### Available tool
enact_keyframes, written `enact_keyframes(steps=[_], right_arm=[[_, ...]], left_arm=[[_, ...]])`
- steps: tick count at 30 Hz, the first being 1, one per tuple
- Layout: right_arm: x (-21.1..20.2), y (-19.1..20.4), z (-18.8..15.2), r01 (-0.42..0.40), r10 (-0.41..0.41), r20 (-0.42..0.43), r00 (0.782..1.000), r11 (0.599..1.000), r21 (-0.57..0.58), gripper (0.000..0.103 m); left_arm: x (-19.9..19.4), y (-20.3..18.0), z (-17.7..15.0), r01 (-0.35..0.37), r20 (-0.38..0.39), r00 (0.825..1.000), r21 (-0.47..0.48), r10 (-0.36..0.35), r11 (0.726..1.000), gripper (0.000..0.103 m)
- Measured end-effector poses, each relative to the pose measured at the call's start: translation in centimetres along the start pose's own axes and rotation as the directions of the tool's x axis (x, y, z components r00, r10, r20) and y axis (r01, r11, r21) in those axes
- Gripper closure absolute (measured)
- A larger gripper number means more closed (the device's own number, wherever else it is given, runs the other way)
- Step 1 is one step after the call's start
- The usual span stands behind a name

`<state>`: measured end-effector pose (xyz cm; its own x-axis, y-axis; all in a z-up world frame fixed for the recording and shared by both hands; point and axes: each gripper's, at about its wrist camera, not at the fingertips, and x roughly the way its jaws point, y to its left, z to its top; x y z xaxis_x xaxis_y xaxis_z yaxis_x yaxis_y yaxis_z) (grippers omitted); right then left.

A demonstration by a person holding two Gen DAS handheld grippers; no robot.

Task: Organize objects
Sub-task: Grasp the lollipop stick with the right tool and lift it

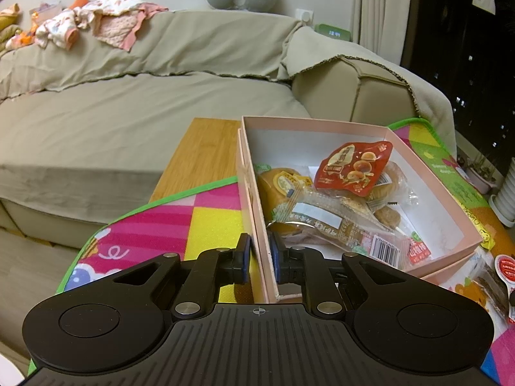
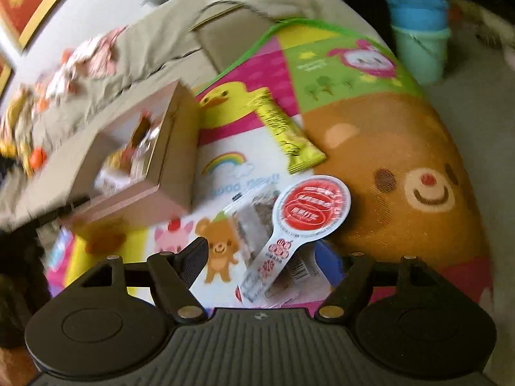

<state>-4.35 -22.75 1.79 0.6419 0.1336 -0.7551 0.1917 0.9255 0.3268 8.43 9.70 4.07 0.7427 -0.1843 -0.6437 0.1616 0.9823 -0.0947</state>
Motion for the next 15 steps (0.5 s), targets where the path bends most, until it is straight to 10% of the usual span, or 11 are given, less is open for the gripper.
enact_keyframes(steps=[9, 15], right_arm=[[1.1, 1.1, 0.7, 0.219, -0.205, 0.097, 0.974, 0.961, -0.168, 0.025], [1.9, 0.6, 0.7, 0.153, -0.14, 0.076, 0.987, 0.966, -0.209, 0.025]], left_arm=[[0.0, 0.0, 0.0, 0.002, 0.0, 1.0, 0.001, -0.002, 1.0, 0.087], [0.0, 0.0, 0.1, 0.001, 0.0, 1.0, 0.001, -0.001, 1.0, 0.087]])
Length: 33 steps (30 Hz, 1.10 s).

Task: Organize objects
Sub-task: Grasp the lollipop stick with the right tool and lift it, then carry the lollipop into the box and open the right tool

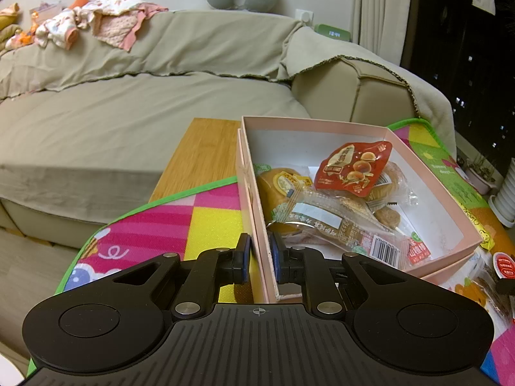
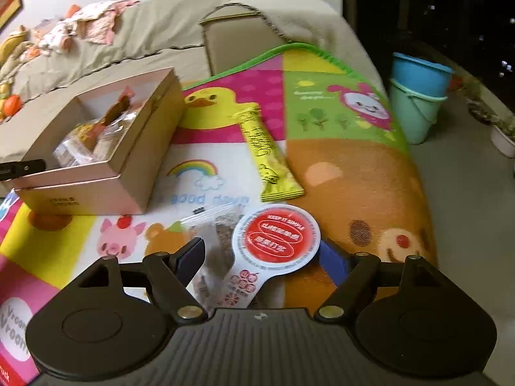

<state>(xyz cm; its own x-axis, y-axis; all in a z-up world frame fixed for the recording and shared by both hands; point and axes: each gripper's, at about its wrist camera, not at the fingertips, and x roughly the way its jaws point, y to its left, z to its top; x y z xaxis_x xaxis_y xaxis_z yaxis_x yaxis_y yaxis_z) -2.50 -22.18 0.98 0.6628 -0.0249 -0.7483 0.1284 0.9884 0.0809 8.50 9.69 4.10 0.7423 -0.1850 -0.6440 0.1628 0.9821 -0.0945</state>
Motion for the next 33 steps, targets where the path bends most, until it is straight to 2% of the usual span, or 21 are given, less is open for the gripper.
enact_keyframes(steps=[2, 4, 5, 11, 15, 20, 23, 27, 30, 33], right_arm=[[0.1, 0.3, 0.0, 0.018, -0.018, 0.001, 1.0, 1.0, -0.024, 0.027], [-0.1, 0.4, -0.1, 0.035, -0.035, 0.002, 0.999, 0.998, -0.05, 0.041], [-0.3, 0.4, -0.2, 0.04, -0.04, 0.002, 0.999, 0.998, -0.057, 0.045], [-2.9, 0.8, -0.1, -0.051, 0.05, -0.023, 0.999, 0.998, -0.042, 0.046], [-5.6, 2.5, 1.0, -0.067, 0.069, 0.019, 0.997, 0.994, -0.086, 0.047], [-9.9, 4.7, 4.6, -0.088, 0.107, 0.128, 0.986, 0.984, -0.152, 0.047], [-12.5, 6.6, 7.7, -0.099, 0.14, 0.204, 0.969, 0.975, -0.199, 0.047], [-14.9, 9.4, 12.1, -0.164, 0.229, 0.274, 0.934, 0.956, -0.242, 0.047], [-14.6, 11.9, 14.8, -0.208, 0.282, 0.295, 0.913, 0.943, -0.259, 0.046], [-11.7, 14.8, 16.2, -0.208, 0.288, 0.274, 0.918, 0.935, -0.286, 0.046]], left_arm=[[0.0, 0.0, 0.0, 0.0, 0.0, 1.0, 0.0, 0.0, 1.0, 0.087], [0.0, 0.0, 0.0, 0.0, 0.0, 1.0, -0.001, 0.0, 1.0, 0.087], [0.0, 0.0, 0.0, 0.0, 0.001, 1.0, -0.001, 0.0, 1.0, 0.087], [0.0, -0.1, 0.0, 0.001, 0.0, 1.0, -0.002, -0.001, 1.0, 0.088], [0.0, -0.1, 0.0, 0.001, 0.0, 1.0, -0.002, -0.001, 1.0, 0.088], [0.0, -0.2, 0.1, 0.006, -0.001, 1.0, -0.005, -0.006, 1.0, 0.087], [0.1, -0.2, 0.1, 0.012, 0.0, 1.0, -0.008, -0.012, 1.0, 0.087], [0.2, -0.1, 0.1, 0.016, 0.001, 1.0, -0.013, -0.016, 1.0, 0.087], [0.2, 0.0, 0.1, 0.016, 0.001, 1.0, -0.013, -0.016, 1.0, 0.087], [0.3, -0.1, 0.1, 0.018, 0.002, 1.0, -0.01, -0.018, 1.0, 0.087]])
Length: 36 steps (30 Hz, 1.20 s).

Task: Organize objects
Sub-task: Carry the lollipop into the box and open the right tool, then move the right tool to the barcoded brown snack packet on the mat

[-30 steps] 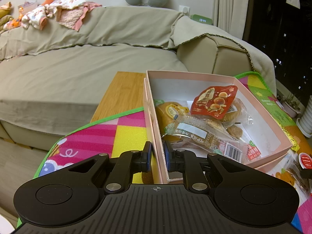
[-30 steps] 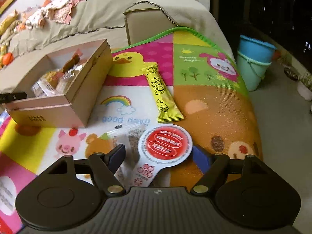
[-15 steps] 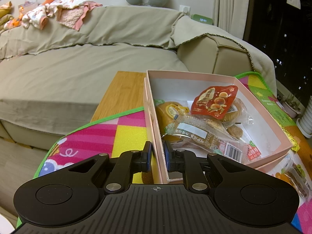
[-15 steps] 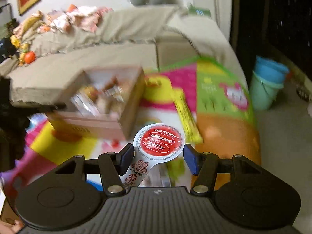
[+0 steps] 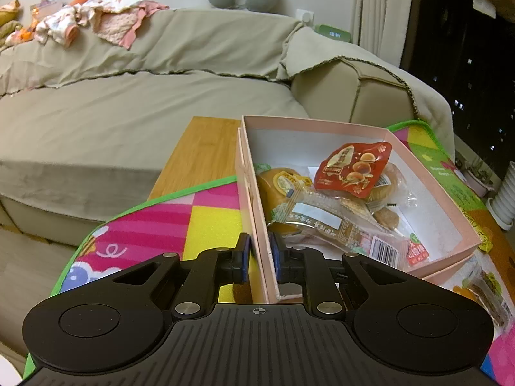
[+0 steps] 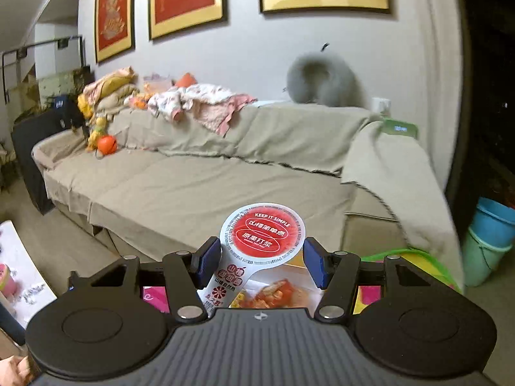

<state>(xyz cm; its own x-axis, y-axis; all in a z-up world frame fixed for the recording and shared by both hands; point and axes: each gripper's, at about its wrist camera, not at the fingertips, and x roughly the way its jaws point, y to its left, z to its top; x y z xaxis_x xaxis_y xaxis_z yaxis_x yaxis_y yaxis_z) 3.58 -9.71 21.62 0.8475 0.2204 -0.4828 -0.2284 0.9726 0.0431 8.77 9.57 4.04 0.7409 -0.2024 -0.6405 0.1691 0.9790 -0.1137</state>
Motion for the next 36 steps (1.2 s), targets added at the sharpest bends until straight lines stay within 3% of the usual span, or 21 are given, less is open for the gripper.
enact_keyframes(steps=[7, 12, 15, 30, 36], right_arm=[[8.1, 1.9, -0.5, 0.007, -0.007, -0.036, 0.999, 1.0, 0.001, 0.047], [11.5, 2.6, -1.2, 0.009, -0.008, -0.049, 0.999, 1.0, 0.011, 0.046], [12.7, 3.2, -1.9, 0.053, -0.054, -0.051, 0.997, 0.998, -0.024, 0.046], [9.6, 1.3, -4.7, 0.035, -0.036, -0.076, 0.996, 0.999, -0.011, 0.034], [6.6, -3.1, -8.1, 0.122, -0.118, -0.102, 0.988, 0.992, 0.032, 0.033]], left_arm=[[0.1, 0.3, -0.1, 0.012, 0.005, 1.0, 0.002, -0.012, 1.0, 0.086], [0.0, 0.4, -0.1, 0.015, 0.008, 1.0, -0.001, -0.015, 1.0, 0.086], [0.0, 0.4, -0.1, 0.016, 0.008, 1.0, 0.0, -0.016, 1.0, 0.086], [-0.1, 0.3, -0.2, 0.019, 0.009, 1.0, 0.005, -0.019, 1.0, 0.085], [0.2, 0.5, 0.0, 0.035, 0.012, 0.999, 0.024, -0.035, 0.999, 0.086]])
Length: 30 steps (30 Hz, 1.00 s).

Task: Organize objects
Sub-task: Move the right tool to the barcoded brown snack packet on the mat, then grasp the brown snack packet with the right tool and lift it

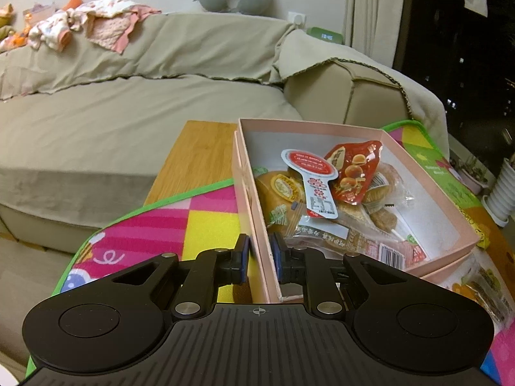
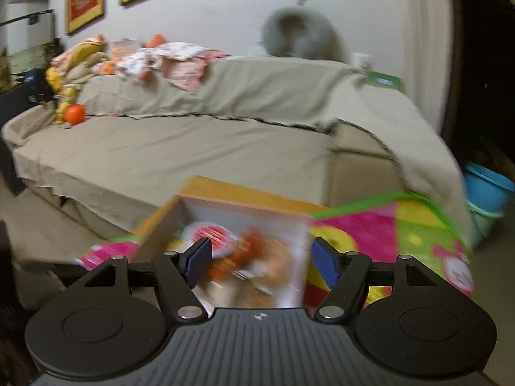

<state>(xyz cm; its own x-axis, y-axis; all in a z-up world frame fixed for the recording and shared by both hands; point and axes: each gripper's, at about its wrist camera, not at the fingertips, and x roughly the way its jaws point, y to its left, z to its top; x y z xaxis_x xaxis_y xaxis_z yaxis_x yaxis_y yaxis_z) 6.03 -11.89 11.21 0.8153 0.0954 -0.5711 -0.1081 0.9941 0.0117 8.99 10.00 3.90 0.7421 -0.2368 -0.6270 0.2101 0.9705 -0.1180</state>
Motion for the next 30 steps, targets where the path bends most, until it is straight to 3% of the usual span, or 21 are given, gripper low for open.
enact_keyframes(steps=[8, 17, 21, 26, 30], right_arm=[[-1.9, -7.3, -6.8, 0.134, -0.119, -0.117, 0.986, 0.982, 0.134, 0.029], [-2.5, -7.8, -13.9, 0.117, -0.061, -0.246, 0.967, 0.969, 0.217, 0.028], [-2.2, -6.3, -14.5, 0.109, -0.057, -0.253, 0.966, 0.974, 0.198, 0.027], [-2.2, -4.7, -14.3, 0.012, 0.041, -0.257, 0.966, 0.98, 0.201, 0.026], [-1.9, -4.1, -14.1, 0.022, 0.026, -0.254, 0.967, 0.983, 0.183, 0.026]], left_arm=[[0.6, 0.4, 0.4, 0.017, -0.009, 1.0, 0.02, -0.016, 1.0, 0.086], [0.5, 0.5, 0.2, 0.011, -0.016, 1.0, 0.006, -0.011, 1.0, 0.087], [0.5, 0.4, 0.1, 0.009, -0.014, 1.0, 0.001, -0.009, 1.0, 0.087], [0.4, 0.4, 0.1, 0.01, -0.013, 1.0, 0.001, -0.01, 1.0, 0.087], [0.4, 0.4, 0.1, 0.01, -0.013, 1.0, 0.0, -0.01, 1.0, 0.087]])
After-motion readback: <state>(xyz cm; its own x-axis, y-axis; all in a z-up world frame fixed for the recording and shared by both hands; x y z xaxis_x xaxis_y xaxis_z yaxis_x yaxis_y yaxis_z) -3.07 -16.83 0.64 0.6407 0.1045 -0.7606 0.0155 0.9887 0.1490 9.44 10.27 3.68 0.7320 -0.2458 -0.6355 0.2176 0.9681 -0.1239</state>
